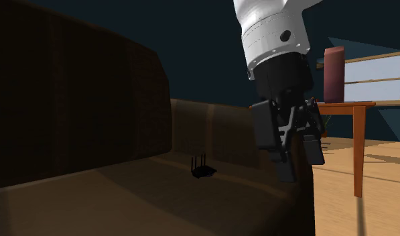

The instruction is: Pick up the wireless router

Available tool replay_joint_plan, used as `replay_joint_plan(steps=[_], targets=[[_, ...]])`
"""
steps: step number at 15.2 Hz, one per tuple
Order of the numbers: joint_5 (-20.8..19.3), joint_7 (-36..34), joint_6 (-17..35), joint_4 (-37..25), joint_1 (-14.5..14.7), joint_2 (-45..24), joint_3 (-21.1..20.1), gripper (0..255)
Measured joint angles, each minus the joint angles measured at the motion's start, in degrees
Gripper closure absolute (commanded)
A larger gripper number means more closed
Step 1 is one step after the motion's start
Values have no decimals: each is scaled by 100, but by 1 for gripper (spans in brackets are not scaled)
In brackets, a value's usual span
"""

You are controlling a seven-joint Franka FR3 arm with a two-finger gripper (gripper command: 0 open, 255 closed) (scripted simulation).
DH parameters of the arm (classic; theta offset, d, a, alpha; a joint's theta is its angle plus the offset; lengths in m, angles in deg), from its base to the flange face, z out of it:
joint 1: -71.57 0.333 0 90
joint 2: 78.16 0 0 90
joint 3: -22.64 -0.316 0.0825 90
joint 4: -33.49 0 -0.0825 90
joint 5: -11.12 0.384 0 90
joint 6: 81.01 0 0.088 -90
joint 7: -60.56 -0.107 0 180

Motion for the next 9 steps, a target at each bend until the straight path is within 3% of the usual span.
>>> replay_joint_plan(steps=[3, 9], targets=[[16, -19, 244, -1, 8, -103, 15, 0], [77, -57, 1566, -186, 48, -906, 130, 0]])
